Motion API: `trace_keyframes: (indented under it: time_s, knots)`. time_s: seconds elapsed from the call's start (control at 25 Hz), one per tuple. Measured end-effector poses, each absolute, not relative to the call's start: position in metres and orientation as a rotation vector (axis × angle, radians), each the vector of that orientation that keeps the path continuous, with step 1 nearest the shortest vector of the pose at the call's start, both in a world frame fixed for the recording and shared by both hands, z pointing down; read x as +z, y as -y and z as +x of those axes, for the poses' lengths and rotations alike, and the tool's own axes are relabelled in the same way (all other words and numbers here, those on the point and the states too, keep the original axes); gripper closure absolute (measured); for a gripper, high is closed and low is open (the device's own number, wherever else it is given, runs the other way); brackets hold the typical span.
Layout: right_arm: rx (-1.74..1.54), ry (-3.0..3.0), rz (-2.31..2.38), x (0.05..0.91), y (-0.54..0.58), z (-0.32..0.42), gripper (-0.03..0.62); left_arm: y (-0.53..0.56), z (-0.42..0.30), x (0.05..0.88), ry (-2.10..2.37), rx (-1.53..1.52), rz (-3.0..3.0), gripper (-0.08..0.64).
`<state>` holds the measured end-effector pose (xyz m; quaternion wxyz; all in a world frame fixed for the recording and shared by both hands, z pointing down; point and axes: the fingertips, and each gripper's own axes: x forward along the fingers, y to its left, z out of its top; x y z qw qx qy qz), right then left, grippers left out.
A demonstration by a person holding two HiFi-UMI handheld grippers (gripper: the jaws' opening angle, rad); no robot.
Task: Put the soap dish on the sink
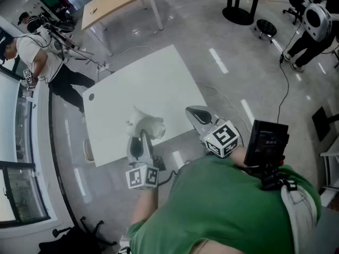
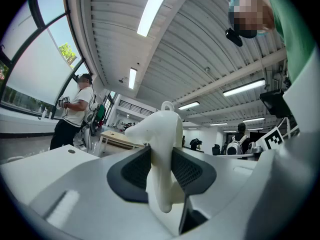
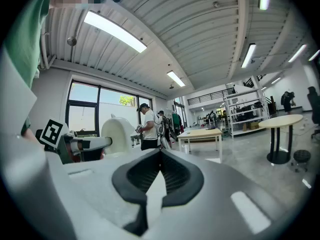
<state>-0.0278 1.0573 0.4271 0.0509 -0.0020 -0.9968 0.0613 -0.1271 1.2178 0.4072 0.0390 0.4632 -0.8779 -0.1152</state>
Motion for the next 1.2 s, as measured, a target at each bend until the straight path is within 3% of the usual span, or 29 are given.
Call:
trace_keyframes:
  time_s: [0.68, 1.2]
  knots:
    - [0.238, 3.024, 0.260, 0.433, -1.020, -0.002, 0.591, -1.184, -0.125, 0.414, 2.576, -0.350, 1.552, 0.431]
    - [0.267, 2.901, 0.916, 0.435, -0.962, 0.122, 0.591, -1.102, -0.072, 0.414, 2.254, -0.407, 1.919, 0.431]
